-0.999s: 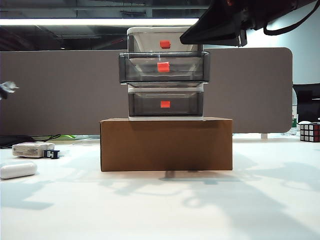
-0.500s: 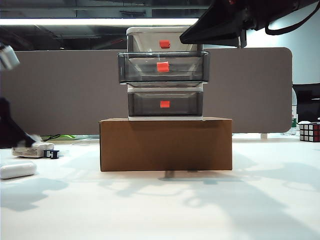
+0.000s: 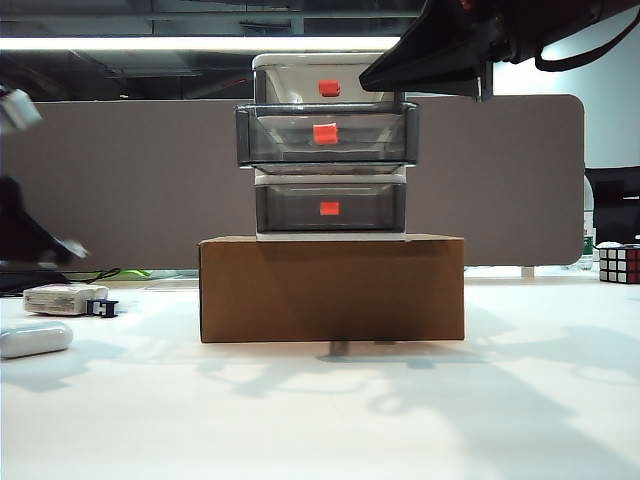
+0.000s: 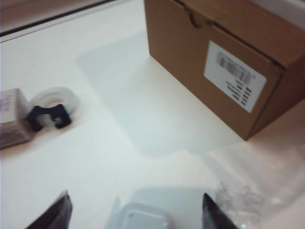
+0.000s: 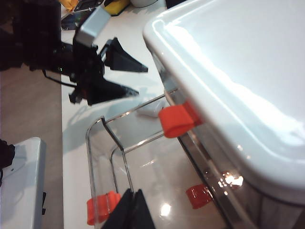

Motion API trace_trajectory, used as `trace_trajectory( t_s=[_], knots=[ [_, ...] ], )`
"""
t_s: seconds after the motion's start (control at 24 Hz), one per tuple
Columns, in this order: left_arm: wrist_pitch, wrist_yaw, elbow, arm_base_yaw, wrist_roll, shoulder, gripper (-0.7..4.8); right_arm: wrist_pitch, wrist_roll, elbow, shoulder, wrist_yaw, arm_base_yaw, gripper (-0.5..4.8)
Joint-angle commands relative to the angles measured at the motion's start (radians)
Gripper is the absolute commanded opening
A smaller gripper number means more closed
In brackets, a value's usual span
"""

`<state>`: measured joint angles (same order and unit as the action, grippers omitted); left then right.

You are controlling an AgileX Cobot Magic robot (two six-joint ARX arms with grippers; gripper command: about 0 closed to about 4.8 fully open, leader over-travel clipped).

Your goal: Open the second layer of the drawer on the table, pick up the earphone case on the table and put it in, and finally close the drawer.

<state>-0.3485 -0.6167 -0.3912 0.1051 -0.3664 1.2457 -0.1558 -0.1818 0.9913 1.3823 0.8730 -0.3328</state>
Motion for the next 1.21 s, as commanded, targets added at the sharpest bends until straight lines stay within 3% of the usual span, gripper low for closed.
trace_trajectory(
  t_s=[0.04, 0.08, 0.12, 0.37, 0.87, 1.04, 1.21],
  knots=[
    [0.071, -0.137, -0.014, 0.072, -0.05, 0.015, 3.45, 0.001, -0.014, 0.002, -0.002, 0.009, 0.0, -0.05],
    [0.091, -0.209, -0.014, 0.103, -0.094, 0.033, 3.45, 0.001, -0.022, 0.002, -0.002, 0.009, 0.0, -0.05],
    [0.1, -0.22, -0.014, 0.11, -0.113, 0.042, 3.45, 0.0, -0.025, 0.002, -0.002, 0.009, 0.0, -0.05],
    [0.105, -0.191, -0.016, 0.108, -0.204, 0.115, 3.45, -0.024, -0.031, 0.002, -0.002, 0.009, 0.0, -0.05],
    [0.1, -0.165, -0.118, 0.107, -0.232, 0.308, 3.44, -0.05, -0.048, 0.002, -0.002, 0.009, 0.0, -0.05],
    [0.107, -0.165, -0.118, 0.105, -0.279, 0.319, 3.41, -0.05, -0.055, 0.002, -0.002, 0.009, 0.0, -0.05],
    [0.113, -0.097, -0.118, 0.059, -0.318, 0.321, 3.41, -0.05, -0.055, 0.002, -0.002, 0.009, -0.001, -0.05]
  ],
)
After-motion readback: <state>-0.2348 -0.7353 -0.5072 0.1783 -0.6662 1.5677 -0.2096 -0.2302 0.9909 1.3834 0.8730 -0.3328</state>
